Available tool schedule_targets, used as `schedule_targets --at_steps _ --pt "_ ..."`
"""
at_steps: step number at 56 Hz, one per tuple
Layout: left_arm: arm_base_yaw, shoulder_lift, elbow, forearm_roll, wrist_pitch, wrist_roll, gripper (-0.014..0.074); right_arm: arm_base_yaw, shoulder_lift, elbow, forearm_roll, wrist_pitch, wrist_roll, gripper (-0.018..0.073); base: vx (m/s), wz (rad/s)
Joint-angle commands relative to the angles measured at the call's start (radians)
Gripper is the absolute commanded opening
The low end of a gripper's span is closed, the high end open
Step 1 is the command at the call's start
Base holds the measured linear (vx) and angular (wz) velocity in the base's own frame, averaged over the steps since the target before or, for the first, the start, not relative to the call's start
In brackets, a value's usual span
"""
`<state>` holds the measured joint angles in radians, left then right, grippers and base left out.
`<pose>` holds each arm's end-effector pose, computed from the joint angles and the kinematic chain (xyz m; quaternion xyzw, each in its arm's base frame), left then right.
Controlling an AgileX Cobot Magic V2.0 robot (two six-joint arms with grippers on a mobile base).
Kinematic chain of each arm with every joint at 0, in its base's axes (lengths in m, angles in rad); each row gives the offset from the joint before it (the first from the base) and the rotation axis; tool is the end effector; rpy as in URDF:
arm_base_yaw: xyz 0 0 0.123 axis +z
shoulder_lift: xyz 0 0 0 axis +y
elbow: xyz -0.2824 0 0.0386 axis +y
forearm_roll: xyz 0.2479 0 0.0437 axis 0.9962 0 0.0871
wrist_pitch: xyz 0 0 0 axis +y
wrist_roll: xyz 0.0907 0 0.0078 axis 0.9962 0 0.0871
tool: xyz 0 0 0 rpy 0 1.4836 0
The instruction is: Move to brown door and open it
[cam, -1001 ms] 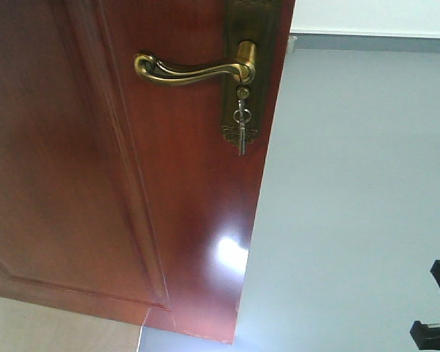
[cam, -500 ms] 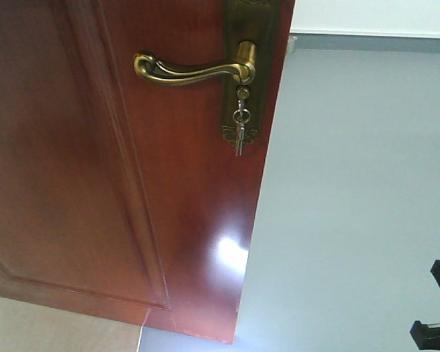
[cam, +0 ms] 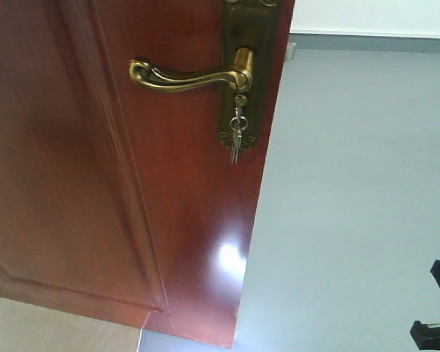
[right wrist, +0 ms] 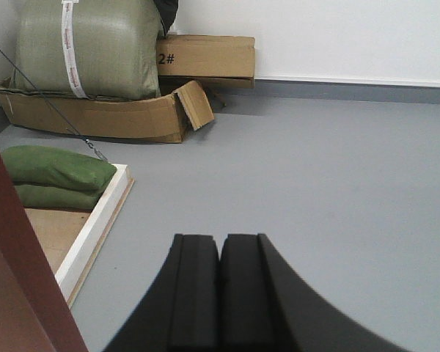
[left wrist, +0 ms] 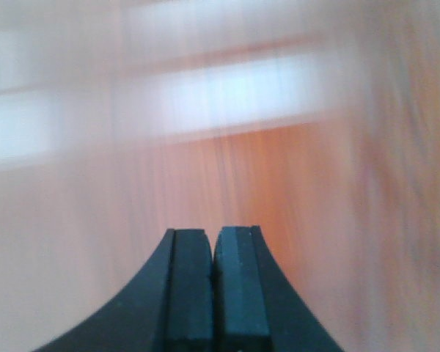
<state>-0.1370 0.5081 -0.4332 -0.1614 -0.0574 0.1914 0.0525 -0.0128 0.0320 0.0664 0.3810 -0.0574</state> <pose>0.1124 -0.0147 0.3253 0.0536 0.6802 -0.0359 0.7302 0.0522 0.0050 0.1688 -0.0268 0.8080 0.0267 0.5880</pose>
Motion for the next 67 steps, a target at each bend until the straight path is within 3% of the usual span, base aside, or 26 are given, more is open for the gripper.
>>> schedule_targets --at_steps 1,9,21,36,67 --pt "0.027 -0.109 0.102 -0.089 -0.079 -0.005 0.0146 0.001 -0.006 0.004 -0.004 -0.076 -0.008 0.0000 0.00 0.00" --pt "0.061 -0.297 0.283 -0.146 -0.075 -0.005 0.0146 0.001 -0.006 0.004 -0.004 -0.076 -0.008 0.0000 0.00 0.00" --pt "0.063 -0.494 0.443 -0.146 -0.050 -0.003 0.0146 0.001 -0.006 0.004 -0.004 -0.077 -0.008 0.0000 0.00 0.00" --pt "0.063 -0.534 0.443 -0.138 0.079 0.032 0.0146 0.001 -0.006 0.004 -0.004 -0.077 -0.008 0.0000 0.00 0.00" --pt "0.063 -0.534 0.443 -0.138 0.082 0.032 0.0146 0.001 -0.006 0.004 -0.004 -0.077 -0.008 0.0000 0.00 0.00"
